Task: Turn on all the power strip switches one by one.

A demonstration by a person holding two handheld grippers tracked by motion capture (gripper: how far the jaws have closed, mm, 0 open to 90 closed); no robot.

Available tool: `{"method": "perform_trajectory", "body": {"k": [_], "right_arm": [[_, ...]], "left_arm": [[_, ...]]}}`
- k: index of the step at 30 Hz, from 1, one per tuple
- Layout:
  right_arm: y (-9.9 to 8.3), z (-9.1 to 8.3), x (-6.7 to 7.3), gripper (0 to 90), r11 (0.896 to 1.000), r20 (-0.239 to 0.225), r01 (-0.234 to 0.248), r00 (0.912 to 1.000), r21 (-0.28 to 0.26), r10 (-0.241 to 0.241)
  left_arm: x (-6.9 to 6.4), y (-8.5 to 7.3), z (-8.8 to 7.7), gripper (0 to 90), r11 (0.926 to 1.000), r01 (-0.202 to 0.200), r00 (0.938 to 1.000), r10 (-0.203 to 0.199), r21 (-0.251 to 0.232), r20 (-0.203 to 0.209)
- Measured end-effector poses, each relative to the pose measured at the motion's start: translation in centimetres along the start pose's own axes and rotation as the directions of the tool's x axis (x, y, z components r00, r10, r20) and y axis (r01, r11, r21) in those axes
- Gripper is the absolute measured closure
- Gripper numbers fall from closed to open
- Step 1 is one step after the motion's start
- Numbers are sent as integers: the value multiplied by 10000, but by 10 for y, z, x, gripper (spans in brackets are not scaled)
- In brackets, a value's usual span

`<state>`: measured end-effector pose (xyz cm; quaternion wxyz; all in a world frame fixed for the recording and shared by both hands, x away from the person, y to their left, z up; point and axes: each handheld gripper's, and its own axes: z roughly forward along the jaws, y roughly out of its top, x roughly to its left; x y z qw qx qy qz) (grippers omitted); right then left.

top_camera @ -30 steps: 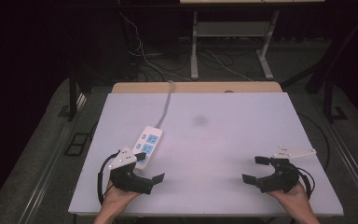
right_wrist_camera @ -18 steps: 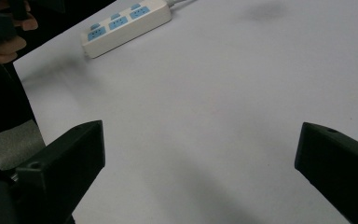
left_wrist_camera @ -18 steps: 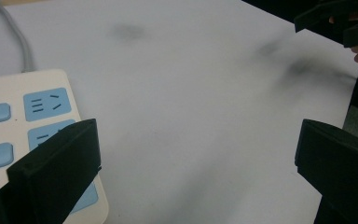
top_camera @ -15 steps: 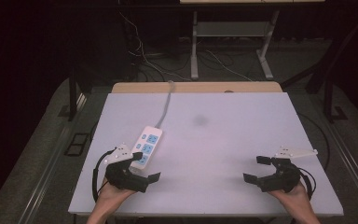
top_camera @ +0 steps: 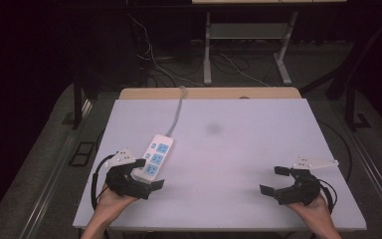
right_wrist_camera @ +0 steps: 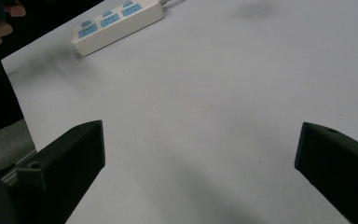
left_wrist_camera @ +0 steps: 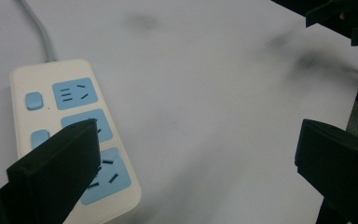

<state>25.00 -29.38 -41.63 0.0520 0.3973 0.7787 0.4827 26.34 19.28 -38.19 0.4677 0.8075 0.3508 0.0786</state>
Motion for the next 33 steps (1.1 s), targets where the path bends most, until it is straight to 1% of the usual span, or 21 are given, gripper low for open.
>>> {"method": "perform_trajectory", "body": {"k": [5,11,16,17,20,28,33], "right_arm": [[0,0,0,15,10000,-3,-21,10000,-4,21],[-1,0,-1,15,10000,-12,-44,10000,-14,44],[-1,-1,0,15,10000,77,-62,10000,-55,62],[-1,-2,0,15,9998,136,-26,9999,-177,28],[-1,-3,0,15,9997,167,-47,9998,-253,51],[-1,-5,0,15,9994,246,-2,9997,-336,10],[-2,-4,-1,15,9996,237,1,9997,-300,6]], "left_arm": [[6,4,-4,0,9999,-34,9999,36,152,-131],[13,10,-9,0,9998,27,9999,-24,213,-170],[17,16,-13,0,9993,-126,9994,137,343,-324],[17,17,-13,0,9990,-178,9992,192,406,-358],[18,20,-15,0,9979,-298,9985,324,577,-449],[29,26,-15,0,9941,-324,9976,385,1031,-583],[39,27,-13,0,9906,-200,9967,304,1350,-750]]}}
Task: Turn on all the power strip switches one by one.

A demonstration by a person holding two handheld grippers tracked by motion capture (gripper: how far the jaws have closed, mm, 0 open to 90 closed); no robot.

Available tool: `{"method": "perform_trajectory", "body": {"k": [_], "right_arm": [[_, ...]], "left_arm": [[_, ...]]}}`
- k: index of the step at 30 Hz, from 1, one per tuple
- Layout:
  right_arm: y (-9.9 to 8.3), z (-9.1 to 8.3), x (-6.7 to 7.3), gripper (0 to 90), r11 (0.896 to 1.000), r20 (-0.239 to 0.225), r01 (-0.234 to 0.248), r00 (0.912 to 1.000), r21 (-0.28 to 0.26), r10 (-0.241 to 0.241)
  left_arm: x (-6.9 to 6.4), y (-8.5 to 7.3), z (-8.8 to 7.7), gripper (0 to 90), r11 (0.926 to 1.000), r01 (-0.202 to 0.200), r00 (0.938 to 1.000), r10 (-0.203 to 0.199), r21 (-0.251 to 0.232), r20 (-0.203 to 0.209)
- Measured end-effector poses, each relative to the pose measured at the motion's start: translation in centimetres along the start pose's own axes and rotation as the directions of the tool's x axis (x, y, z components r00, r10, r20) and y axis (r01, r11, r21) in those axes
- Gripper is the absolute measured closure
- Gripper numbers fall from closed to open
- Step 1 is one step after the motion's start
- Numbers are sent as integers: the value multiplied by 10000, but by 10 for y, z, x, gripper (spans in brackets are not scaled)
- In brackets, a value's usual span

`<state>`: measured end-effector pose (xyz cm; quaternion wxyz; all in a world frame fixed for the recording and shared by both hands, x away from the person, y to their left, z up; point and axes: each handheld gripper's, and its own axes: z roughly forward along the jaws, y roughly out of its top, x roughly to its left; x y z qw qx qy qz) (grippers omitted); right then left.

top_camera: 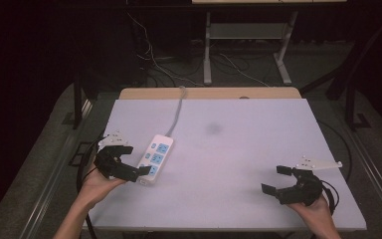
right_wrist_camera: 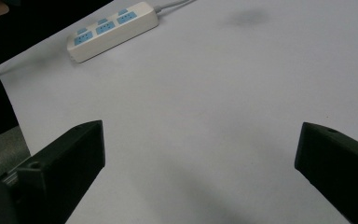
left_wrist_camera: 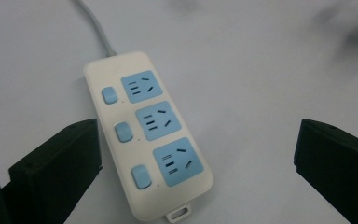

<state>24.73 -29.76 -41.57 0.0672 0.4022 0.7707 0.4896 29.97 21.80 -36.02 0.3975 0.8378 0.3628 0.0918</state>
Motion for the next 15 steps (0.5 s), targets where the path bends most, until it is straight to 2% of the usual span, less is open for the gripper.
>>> {"method": "perform_trajectory", "body": {"k": [3,9,15], "right_arm": [[0,0,0,15,10000,-2,2,10000,17,-2],[0,1,0,15,10000,-6,-18,10000,52,18],[0,2,0,15,10000,-30,9,10000,71,-8]], "left_arm": [[5,0,2,0,9997,61,10000,-59,246,-73],[13,0,3,2,9991,172,9996,-164,385,-220],[21,-4,3,70,9980,292,9987,-267,566,-437]]}}
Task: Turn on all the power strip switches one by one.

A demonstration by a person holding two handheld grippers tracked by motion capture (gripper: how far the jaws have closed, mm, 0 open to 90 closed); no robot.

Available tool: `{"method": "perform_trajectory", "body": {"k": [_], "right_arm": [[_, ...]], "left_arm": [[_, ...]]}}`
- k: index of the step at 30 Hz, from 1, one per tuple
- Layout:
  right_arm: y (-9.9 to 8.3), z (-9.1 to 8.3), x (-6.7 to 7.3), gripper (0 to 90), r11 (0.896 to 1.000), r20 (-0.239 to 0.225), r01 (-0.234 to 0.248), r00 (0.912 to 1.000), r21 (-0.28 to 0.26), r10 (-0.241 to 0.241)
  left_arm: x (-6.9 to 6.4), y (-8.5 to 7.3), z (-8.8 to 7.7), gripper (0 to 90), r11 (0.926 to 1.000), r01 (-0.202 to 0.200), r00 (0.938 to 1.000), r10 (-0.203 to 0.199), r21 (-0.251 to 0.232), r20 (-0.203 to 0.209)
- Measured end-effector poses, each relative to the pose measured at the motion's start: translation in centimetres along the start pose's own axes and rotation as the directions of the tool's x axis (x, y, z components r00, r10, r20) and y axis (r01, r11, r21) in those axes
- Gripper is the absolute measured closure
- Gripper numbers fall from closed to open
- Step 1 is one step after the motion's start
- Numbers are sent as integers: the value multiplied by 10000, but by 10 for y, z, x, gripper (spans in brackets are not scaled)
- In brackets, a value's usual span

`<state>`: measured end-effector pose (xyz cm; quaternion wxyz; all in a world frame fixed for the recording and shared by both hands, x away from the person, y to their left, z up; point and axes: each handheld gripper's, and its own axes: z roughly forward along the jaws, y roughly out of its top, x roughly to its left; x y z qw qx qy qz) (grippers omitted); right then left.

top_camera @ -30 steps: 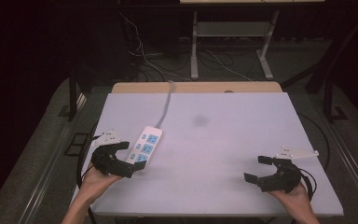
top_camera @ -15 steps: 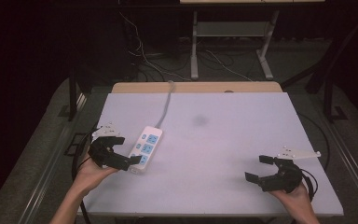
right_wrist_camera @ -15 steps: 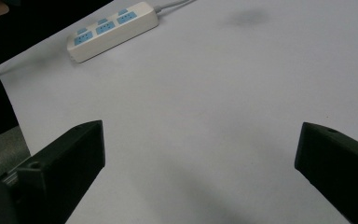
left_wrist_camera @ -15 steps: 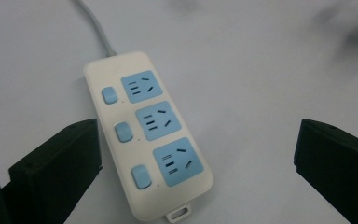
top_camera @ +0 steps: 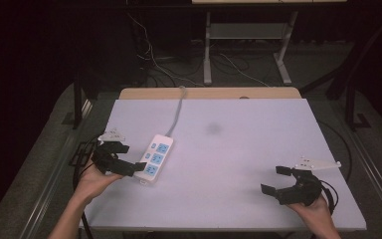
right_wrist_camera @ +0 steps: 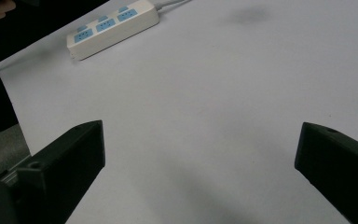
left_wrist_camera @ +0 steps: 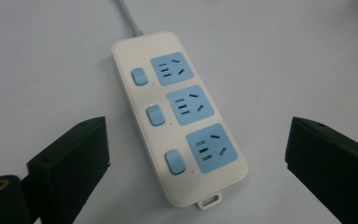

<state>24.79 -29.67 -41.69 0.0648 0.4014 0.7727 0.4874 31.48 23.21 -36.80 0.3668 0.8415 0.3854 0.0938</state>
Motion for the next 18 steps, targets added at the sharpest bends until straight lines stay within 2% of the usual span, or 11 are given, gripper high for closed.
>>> {"method": "perform_trajectory", "body": {"k": [6,12,17,18], "right_arm": [[-1,1,-1,15,10000,-89,30,10000,8,-30],[-1,1,-2,15,10000,-98,0,10000,20,0],[-1,2,-2,15,10000,-103,16,9999,39,-16],[-1,2,-2,15,10000,-105,4,9999,41,-4]], "left_arm": [[2,-1,1,176,9999,-24,9989,31,151,-466],[4,-2,-1,339,10000,49,9987,-51,-33,-509],[7,-2,-1,559,9997,183,9992,-178,142,-349],[8,-2,0,661,9996,227,9994,-222,180,-283]]}}
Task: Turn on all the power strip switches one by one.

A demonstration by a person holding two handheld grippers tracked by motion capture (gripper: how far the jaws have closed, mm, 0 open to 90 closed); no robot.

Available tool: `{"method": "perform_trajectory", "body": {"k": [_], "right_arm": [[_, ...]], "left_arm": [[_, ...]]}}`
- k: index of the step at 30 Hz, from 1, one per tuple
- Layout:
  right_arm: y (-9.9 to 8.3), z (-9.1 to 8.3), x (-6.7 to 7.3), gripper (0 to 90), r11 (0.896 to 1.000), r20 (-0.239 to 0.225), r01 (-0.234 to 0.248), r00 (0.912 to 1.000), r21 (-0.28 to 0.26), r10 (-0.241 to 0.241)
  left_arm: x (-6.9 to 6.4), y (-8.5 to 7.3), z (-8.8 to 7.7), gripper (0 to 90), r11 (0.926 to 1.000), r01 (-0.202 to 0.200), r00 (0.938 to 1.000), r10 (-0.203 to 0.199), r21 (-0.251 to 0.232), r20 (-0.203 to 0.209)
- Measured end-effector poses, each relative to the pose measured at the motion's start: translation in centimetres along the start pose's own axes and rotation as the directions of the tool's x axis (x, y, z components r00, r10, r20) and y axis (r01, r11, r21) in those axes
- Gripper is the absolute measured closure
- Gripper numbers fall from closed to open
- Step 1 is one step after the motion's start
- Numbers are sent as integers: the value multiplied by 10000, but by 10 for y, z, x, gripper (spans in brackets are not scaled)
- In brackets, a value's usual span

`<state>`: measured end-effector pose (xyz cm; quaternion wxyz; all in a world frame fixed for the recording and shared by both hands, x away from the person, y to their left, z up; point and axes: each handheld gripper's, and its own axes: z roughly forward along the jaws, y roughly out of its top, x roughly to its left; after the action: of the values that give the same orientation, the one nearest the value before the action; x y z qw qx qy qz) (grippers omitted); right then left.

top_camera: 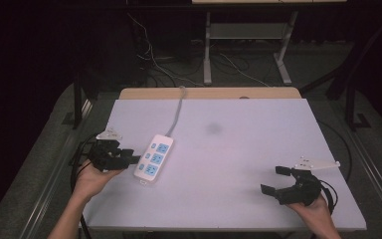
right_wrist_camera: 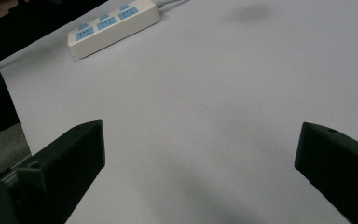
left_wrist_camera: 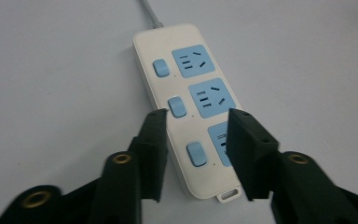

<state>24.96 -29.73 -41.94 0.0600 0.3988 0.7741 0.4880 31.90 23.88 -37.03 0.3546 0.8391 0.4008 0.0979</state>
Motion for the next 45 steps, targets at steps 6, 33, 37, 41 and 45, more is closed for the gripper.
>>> {"method": "perform_trajectory", "body": {"k": [6,33,37,41,45], "right_arm": [[0,0,0,15,10000,-28,8,10000,17,-8],[0,1,1,15,9999,-91,118,9999,101,-117],[0,2,1,15,9998,-85,120,9999,140,-119],[0,2,1,15,9998,-88,128,9999,143,-127],[0,2,1,15,9998,-87,130,9999,142,-129]], "left_arm": [[4,0,2,869,9998,176,9998,-175,79,-47],[2,-4,24,892,9921,-182,9995,151,1240,263],[3,-6,27,892,9924,-116,9995,79,1229,303],[4,-7,28,892,9923,-103,9995,66,1237,297],[4,-7,30,892,9928,-64,9995,28,1200,302]]}}
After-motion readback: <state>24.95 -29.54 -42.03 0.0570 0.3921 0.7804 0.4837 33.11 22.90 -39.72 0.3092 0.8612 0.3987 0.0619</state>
